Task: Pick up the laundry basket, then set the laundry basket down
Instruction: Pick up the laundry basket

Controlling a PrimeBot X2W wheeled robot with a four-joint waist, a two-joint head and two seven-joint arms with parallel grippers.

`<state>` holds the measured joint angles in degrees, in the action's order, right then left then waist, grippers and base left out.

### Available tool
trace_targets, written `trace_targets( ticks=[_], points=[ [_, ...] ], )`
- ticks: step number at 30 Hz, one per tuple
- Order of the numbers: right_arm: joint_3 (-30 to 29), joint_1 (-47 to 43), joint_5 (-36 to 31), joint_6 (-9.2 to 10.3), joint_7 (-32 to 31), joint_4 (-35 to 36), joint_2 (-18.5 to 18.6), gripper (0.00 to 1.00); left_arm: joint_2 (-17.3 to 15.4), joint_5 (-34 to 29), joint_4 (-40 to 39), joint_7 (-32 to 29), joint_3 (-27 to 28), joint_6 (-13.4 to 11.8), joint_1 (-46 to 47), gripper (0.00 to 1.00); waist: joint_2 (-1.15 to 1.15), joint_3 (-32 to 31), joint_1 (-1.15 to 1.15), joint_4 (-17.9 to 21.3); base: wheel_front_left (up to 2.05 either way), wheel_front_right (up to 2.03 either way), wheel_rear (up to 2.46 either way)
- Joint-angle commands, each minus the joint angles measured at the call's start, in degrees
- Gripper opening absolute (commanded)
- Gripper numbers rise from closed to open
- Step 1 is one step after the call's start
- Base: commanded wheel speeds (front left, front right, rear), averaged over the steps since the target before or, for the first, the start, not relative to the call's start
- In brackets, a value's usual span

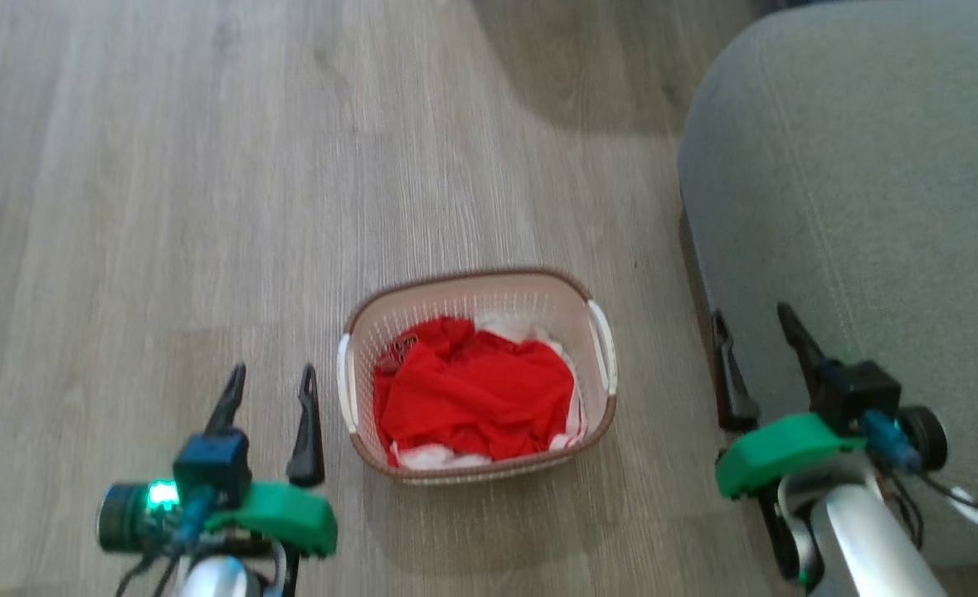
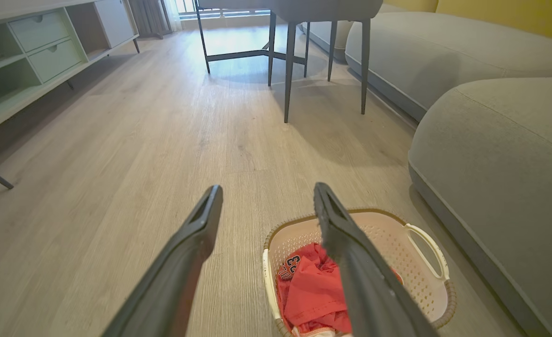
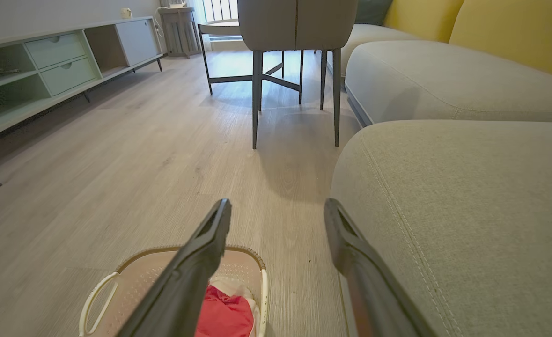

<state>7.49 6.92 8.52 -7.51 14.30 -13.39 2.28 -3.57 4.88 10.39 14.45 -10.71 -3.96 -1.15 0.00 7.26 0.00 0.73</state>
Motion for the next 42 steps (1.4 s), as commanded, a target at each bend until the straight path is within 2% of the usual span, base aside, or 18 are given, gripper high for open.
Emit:
trace_targets(
  ticks=[1,19,33,42],
  points=[
    [1.0,2.7,-0.6,0.02,0.7,1.0,0.6,1.0,0.1,0.5,-1.2,0.5,2.1,0.2,3.4,1.0,0.0,3.3,0.0,0.2,0.0,0.0,0.0],
    [0.6,23.2,-2.9,0.02,0.7,-12.9,0.6,1.0,0.7,4.3,13.7,0.5,2.4,0.8,23.7,1.0,0.0,27.0,0.0,-1.2,0.0,0.0,0.0],
    [1.1,32.6,-2.7,0.02,0.7,-22.6,0.6,1.0,0.7,9.7,24.6,0.5,-2.4,0.6,34.7,1.0,0.0,38.6,0.0,-3.5,0.0,0.0,0.0],
    [1.4,36.4,-2.8,0.02,0.7,-24.9,0.6,1.0,0.7,11.9,30.8,0.5,-4.6,0.5,40.3,1.0,0.0,44.7,0.0,-3.9,0.0,0.0,0.0]
  ],
)
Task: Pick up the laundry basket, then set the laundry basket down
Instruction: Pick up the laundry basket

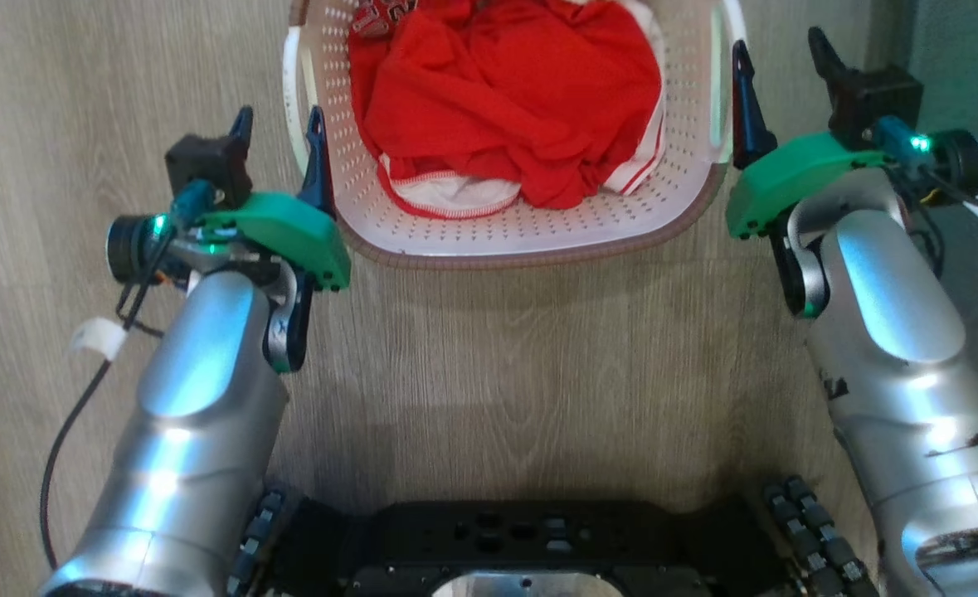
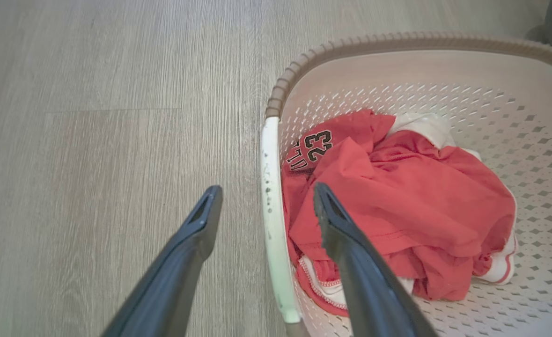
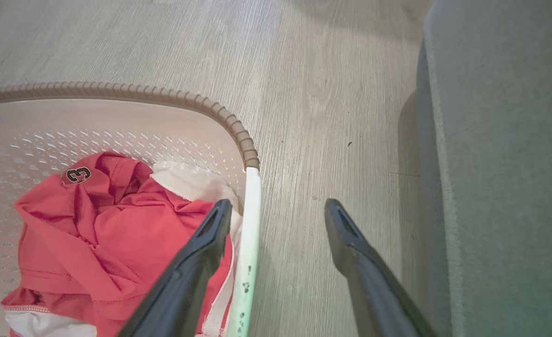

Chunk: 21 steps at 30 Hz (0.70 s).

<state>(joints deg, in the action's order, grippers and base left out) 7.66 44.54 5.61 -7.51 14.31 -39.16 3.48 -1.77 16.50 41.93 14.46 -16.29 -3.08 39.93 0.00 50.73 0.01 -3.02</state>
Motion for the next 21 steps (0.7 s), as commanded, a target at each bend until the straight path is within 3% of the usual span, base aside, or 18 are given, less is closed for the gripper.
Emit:
trace_targets(
  ticks=[1,21],
  points=[
    [1.2,-0.9,0.1,0.02,0.7,0.7,-0.6,1.0,-1.1,0.4,-0.2,0.5,0.8,-0.4,-0.2,1.0,0.0,1.9,-0.01,-0.2,0.0,0.0,0.0],
    [5.1,3.8,3.6,0.02,0.7,-6.3,-0.6,1.0,-1.1,2.6,9.0,0.5,-2.6,-0.1,6.7,1.0,0.0,5.6,-0.01,-0.6,0.0,0.0,0.0]
  ],
)
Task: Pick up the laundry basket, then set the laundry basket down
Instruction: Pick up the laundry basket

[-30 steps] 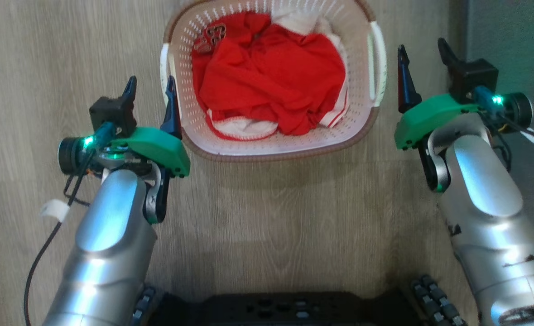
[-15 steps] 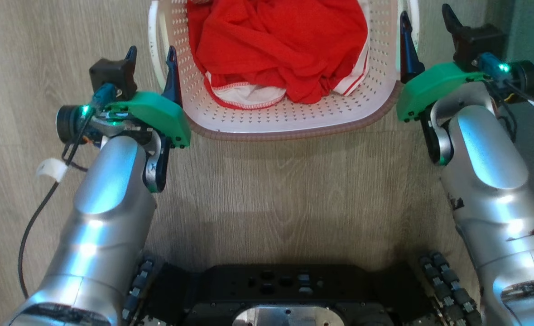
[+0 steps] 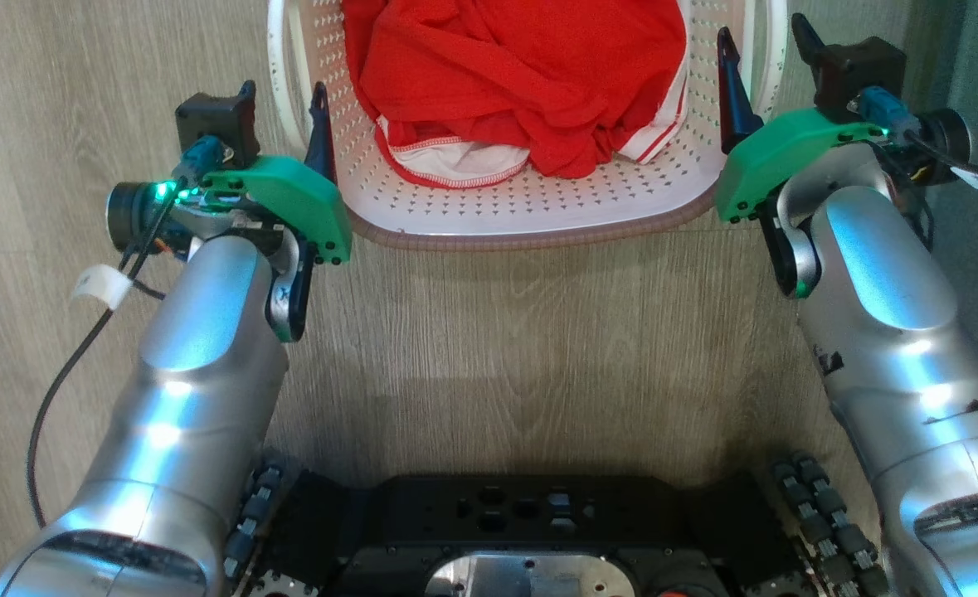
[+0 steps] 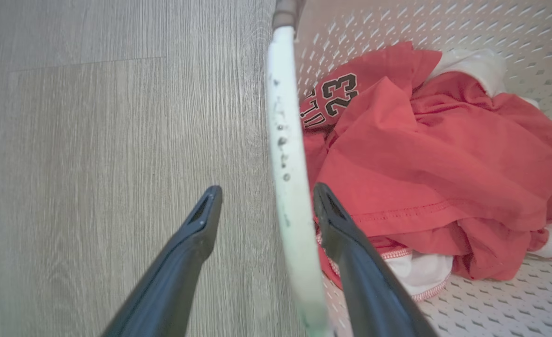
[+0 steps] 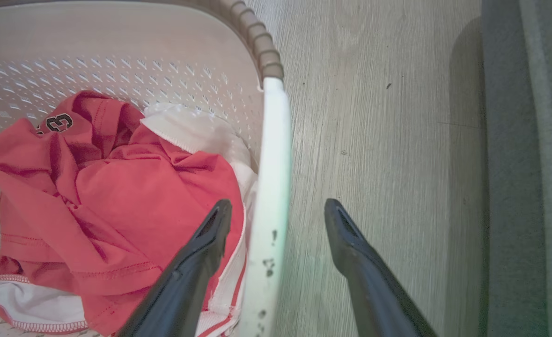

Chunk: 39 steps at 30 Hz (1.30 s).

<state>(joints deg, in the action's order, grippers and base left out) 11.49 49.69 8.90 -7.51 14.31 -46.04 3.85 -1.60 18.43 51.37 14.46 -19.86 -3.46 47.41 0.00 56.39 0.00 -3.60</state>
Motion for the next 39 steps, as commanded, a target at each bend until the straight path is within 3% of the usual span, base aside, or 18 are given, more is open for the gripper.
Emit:
trace_targets(
  ticks=[1,6,9,12,13,15,16,20,21,22,23,39],
  points=[
    [1.2,-1.4,0.3,0.02,0.7,0.6,-1.0,1.0,-1.3,0.6,-0.4,0.5,1.0,0.3,-0.8,1.0,0.0,0.0,0.0,0.0,0.0,0.0,0.0],
    [2.1,-0.4,1.1,0.02,0.7,-1.2,-1.0,0.99,-1.3,1.2,0.8,0.5,-0.3,0.2,0.1,1.0,0.0,0.1,0.0,0.1,0.0,0.0,0.0],
    [2.4,0.0,1.5,0.02,0.7,-2.2,-1.0,0.78,-1.3,1.6,0.9,0.5,-0.9,0.2,0.7,0.99,0.0,0.2,0.0,0.0,0.0,0.0,0.0],
    [2.6,0.6,2.0,0.02,0.7,-3.6,-1.0,0.5,-1.3,1.9,1.0,0.5,-1.6,0.1,1.1,0.91,0.0,0.4,0.0,-0.1,0.0,0.0,0.0],
    [2.7,0.8,2.1,0.02,0.7,-4.0,-1.0,0.49,-1.3,2.0,1.1,0.5,-1.8,0.1,1.2,0.89,0.0,0.5,0.0,-0.1,0.0,0.0,0.0],
    [2.8,1.2,2.3,0.02,0.7,-4.5,-1.0,0.46,-1.3,2.3,1.4,0.5,-2.3,0.0,1.5,0.73,0.0,0.7,0.0,-0.1,0.0,0.0,0.0],
    [2.9,1.4,2.4,0.02,0.7,-4.7,-1.0,0.45,-1.3,2.4,1.6,0.5,-2.6,0.0,1.7,0.57,0.0,0.8,0.0,-0.1,0.0,0.0,0.0],
    [3.2,2.2,2.9,0.02,0.7,-5.4,-1.0,0.35,-1.3,2.9,2.0,0.5,-3.5,-0.1,2.3,0.34,0.0,1.1,0.0,-0.1,0.0,0.0,0.0],
    [3.2,2.3,3.1,0.02,0.7,-5.7,-1.0,0.23,-1.3,3.0,2.1,0.5,-3.7,-0.1,2.4,0.2,0.0,1.2,0.0,-0.1,0.0,0.0,0.0],
    [3.4,2.5,3.2,0.02,0.7,-6.0,-1.0,0.02,-1.3,3.1,2.1,0.5,-3.8,-0.2,2.5,0.06,0.0,1.2,0.0,-0.1,0.0,0.0,0.0],
    [3.6,2.6,3.4,0.02,0.7,-6.3,-1.0,0.0,-1.3,3.2,2.2,0.5,-4.0,-0.2,2.5,0.0,0.0,1.2,0.0,-0.1,0.0,0.0,0.0],
    [5.9,2.3,6.4,0.02,0.7,-9.9,-1.0,0.0,-1.3,3.7,2.9,0.5,-4.9,-0.6,1.4,0.0,0.0,-1.8,0.0,0.6,0.0,0.0,0.0]
  ],
)
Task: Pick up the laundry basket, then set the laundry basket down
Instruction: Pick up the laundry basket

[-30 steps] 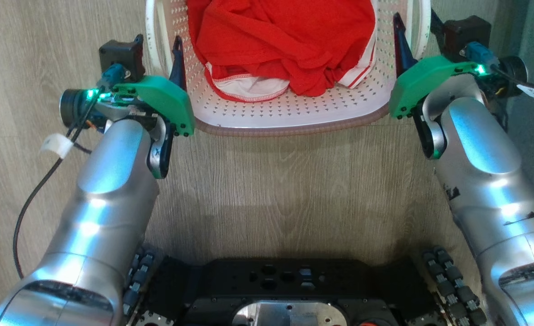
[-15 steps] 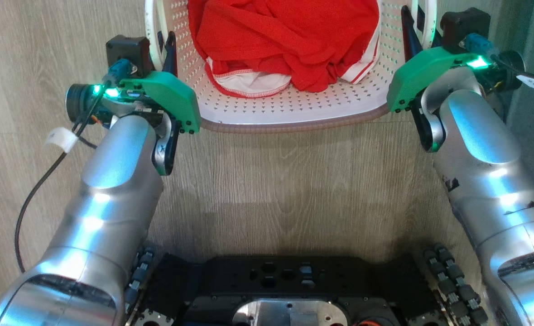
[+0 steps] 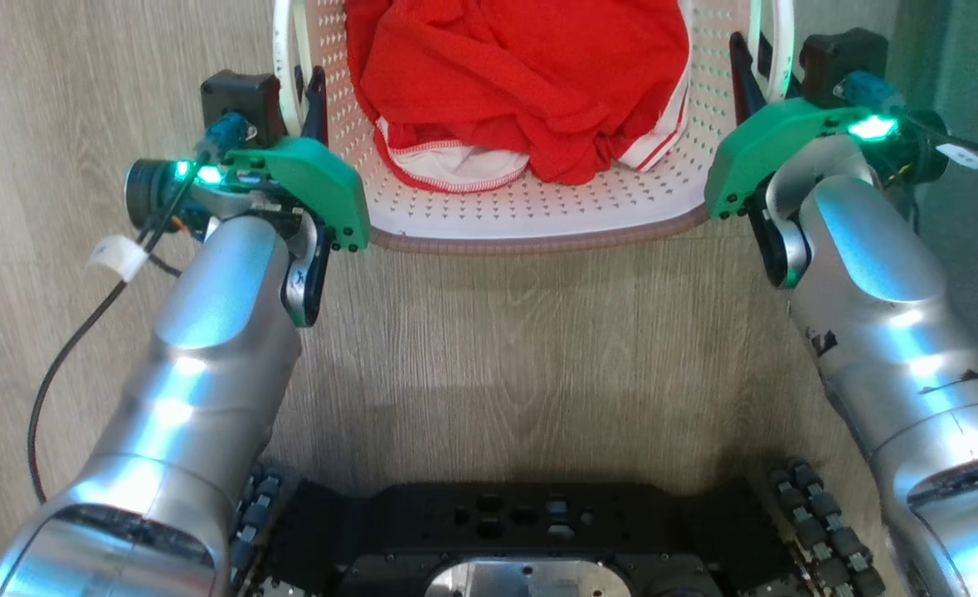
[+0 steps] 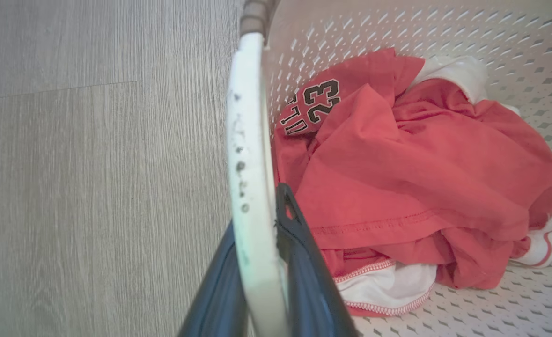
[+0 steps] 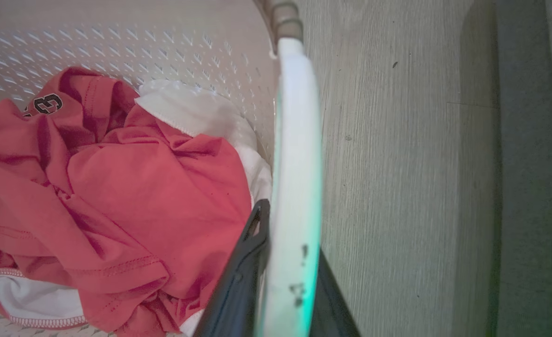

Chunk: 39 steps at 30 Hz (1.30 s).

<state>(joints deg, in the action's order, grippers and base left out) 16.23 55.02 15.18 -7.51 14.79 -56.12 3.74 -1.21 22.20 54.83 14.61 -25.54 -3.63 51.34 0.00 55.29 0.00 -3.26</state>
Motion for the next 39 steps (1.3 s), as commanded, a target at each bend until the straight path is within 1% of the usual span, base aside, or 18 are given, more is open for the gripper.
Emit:
trace_targets(
  ticks=[1,8,12,18,22,28,39],
  points=[
    [1.7,-3.6,0.9,0.02,0.2,-0.5,-0.9,0.0,-1.7,0.1,-0.3,0.4,0.7,-0.4,-3.2,0.0,0.0,-1.8,0.0,0.4,0.0,0.0,0.0],
    [3.9,-5.3,3.9,0.02,0.2,-3.1,-0.9,0.0,-1.7,0.7,1.6,0.4,-0.2,0.0,-5.4,0.0,0.0,-5.7,0.0,1.1,0.0,0.0,0.0],
    [5.8,-6.9,6.6,0.02,0.2,-5.4,-0.9,0.0,-1.7,1.7,4.4,0.4,-1.5,0.9,-7.2,0.0,0.0,-9.0,0.0,1.5,0.0,0.0,0.0],
    [9.7,-9.5,11.8,0.02,-0.7,-10.3,-0.9,0.0,-1.7,5.3,9.3,0.4,-4.2,2.5,-10.0,0.0,0.0,-14.8,0.0,1.9,0.0,0.0,0.0],
    [12.1,-11.7,15.2,0.02,-2.0,-12.2,-0.9,0.0,-1.7,8.0,11.7,-0.1,-6.6,3.3,-11.9,0.0,0.0,-18.7,0.0,1.9,0.0,0.0,0.0],
    [15.6,-15.5,19.6,0.02,-3.7,-13.4,-0.9,0.0,-1.7,11.2,13.6,-1.4,-9.8,4.0,-15.2,0.0,0.0,-24.7,0.0,1.9,0.0,0.0,0.0],
    [22.0,-22.3,26.4,0.02,-6.3,-13.5,-0.9,0.0,-1.7,16.7,14.1,-4.5,-15.2,4.3,-22.9,0.0,0.0,-36.0,0.0,2.2,0.0,0.0,0.0]
  ],
)
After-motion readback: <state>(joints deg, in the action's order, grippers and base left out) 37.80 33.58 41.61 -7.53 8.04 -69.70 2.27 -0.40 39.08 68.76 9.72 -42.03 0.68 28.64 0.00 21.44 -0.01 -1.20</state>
